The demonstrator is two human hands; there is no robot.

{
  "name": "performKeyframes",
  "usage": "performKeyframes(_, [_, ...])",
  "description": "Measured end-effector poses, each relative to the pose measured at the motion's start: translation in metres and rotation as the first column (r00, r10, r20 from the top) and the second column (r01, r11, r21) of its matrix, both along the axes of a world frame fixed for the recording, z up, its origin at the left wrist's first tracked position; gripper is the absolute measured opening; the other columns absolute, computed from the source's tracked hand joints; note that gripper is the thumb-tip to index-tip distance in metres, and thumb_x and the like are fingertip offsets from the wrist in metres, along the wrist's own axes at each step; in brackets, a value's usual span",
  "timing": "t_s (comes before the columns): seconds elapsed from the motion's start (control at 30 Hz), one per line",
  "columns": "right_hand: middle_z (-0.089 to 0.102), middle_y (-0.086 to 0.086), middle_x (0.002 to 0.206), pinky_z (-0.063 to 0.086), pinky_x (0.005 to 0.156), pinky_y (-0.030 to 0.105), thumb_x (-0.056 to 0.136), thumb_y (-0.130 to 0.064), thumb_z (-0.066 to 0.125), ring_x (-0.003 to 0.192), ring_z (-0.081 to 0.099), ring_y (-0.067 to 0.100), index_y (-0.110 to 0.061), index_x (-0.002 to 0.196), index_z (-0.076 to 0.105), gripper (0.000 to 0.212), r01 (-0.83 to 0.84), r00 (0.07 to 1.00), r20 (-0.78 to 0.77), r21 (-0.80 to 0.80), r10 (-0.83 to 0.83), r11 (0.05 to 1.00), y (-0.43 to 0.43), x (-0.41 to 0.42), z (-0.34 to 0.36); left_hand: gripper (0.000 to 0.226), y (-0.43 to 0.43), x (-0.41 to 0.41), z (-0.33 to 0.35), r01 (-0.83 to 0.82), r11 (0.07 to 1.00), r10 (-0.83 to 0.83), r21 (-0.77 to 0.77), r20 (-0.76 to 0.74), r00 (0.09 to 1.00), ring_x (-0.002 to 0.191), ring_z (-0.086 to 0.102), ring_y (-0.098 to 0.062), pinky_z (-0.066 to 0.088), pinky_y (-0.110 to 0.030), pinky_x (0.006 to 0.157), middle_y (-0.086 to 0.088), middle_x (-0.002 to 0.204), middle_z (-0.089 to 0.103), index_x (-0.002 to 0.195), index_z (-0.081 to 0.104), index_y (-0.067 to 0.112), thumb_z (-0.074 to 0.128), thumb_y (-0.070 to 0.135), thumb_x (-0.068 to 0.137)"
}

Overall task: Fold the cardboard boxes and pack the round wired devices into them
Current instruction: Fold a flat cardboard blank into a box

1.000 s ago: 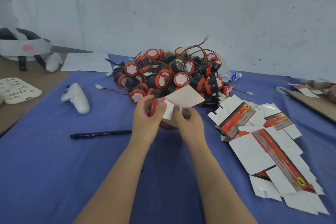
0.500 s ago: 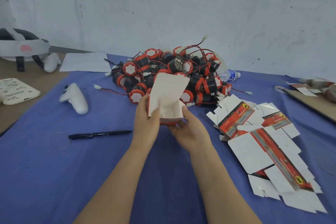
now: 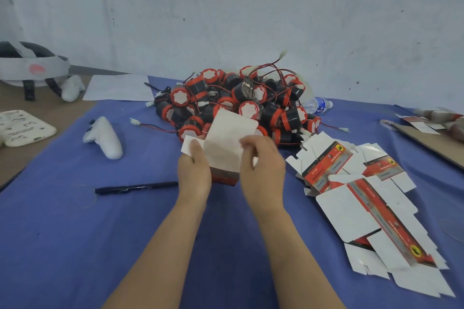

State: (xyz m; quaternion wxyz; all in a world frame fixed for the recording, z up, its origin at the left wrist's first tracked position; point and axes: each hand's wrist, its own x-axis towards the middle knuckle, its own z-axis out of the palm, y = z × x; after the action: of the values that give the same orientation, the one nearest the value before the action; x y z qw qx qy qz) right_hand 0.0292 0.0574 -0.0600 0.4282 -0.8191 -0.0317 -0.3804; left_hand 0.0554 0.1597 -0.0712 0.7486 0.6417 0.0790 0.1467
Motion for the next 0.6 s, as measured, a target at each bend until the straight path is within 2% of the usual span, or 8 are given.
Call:
performKeyframes(0.07, [0.067,-0.004,0.097,0.047,0.069,0.026,0.095,-0.018,0.047,0.083,0.058,0.013,-0.018,0.104,0.066,0.021,-0.166,0.961,-0.257,-0.254,0.098,0.953,0.010,-0.006,0.004,0.026,0.001,0.001,0.001,-0.002,0.999,0.001,-0.044,-0.031,1.000,0.084,0.060,-0.016,0.046,-0.023,0.063,-0.001,0.094,0.064,0.103,0.060,0.018,0.035,0.024,0.103])
performKeyframes(0.13, [0.068,0.000,0.093,0.049,0.066,0.030,0.093,-0.026,0.049,0.080,0.061,0.018,-0.018,0.104,0.066,0.021,-0.342,0.863,-0.499,-0.464,0.078,0.817,0.016,-0.007,0.004,0.025,0.002,0.002,0.000,0.011,0.997,-0.017,-0.076,-0.075,0.997,0.086,0.059,-0.020,0.047,-0.027,0.063,-0.007,0.104,0.063,0.117,0.057,0.012,0.039,0.019,0.101])
performKeyframes(0.17, [0.068,0.001,0.093,0.051,0.067,0.032,0.091,-0.028,0.052,0.080,0.061,0.021,-0.017,0.104,0.065,0.021,-0.395,0.827,-0.560,-0.515,0.049,0.761,0.017,-0.006,0.006,0.025,0.003,0.003,-0.001,0.016,0.997,-0.024,-0.077,-0.099,0.995,0.085,0.059,-0.020,0.047,-0.028,0.061,-0.008,0.105,0.063,0.119,0.056,0.012,0.041,0.018,0.100])
performKeyframes(0.3, [0.058,0.001,0.084,0.044,0.066,0.031,0.088,-0.031,0.060,0.077,0.055,0.022,-0.014,0.101,0.063,0.021,-0.430,0.759,-0.642,-0.623,-0.112,0.654,0.026,0.008,0.016,0.026,0.006,0.007,-0.002,0.021,0.996,-0.034,-0.083,-0.151,0.988,0.075,0.055,-0.021,0.041,-0.026,0.053,-0.011,0.100,0.063,0.113,0.058,0.010,0.041,0.015,0.094])
performKeyframes(0.43, [0.059,0.004,0.089,0.043,0.071,0.031,0.090,-0.026,0.061,0.077,0.051,0.022,-0.013,0.103,0.064,0.019,-0.487,0.724,-0.665,-0.682,-0.186,0.546,0.036,0.022,0.021,0.013,0.011,0.005,-0.001,0.028,0.998,-0.039,-0.062,-0.188,0.981,0.069,0.050,-0.021,0.039,-0.027,0.055,-0.010,0.087,0.058,0.087,0.056,0.015,0.046,0.018,0.093])
performKeyframes(0.5, [0.063,0.005,0.093,0.041,0.068,0.029,0.092,-0.028,0.059,0.077,0.050,0.021,-0.014,0.104,0.065,0.020,-0.476,0.733,-0.657,-0.682,-0.178,0.555,0.030,0.026,0.023,0.016,0.013,0.004,0.002,0.044,0.991,-0.068,-0.125,-0.195,0.979,0.077,0.055,-0.024,0.047,-0.033,0.064,-0.013,0.091,0.061,0.086,0.059,0.013,0.054,0.026,0.093])
performKeyframes(0.57, [0.058,0.003,0.080,0.035,0.059,0.028,0.095,-0.032,0.053,0.073,0.049,0.021,-0.015,0.099,0.065,0.022,-0.425,0.775,-0.624,-0.634,-0.103,0.646,0.019,0.026,0.026,0.030,0.013,0.004,0.005,0.075,0.963,-0.120,-0.258,-0.163,0.979,0.090,0.063,-0.027,0.053,-0.043,0.081,-0.012,0.099,0.067,0.090,0.063,0.011,0.059,0.041,0.092])
performKeyframes(0.6, [0.055,0.002,0.075,0.033,0.057,0.030,0.096,-0.033,0.050,0.071,0.049,0.021,-0.015,0.093,0.064,0.023,-0.375,0.806,-0.590,-0.576,-0.052,0.726,0.014,0.024,0.026,0.034,0.011,0.004,0.005,0.106,0.949,-0.147,-0.297,-0.120,0.982,0.097,0.065,-0.028,0.053,-0.044,0.089,-0.012,0.104,0.069,0.091,0.064,0.013,0.059,0.046,0.091])
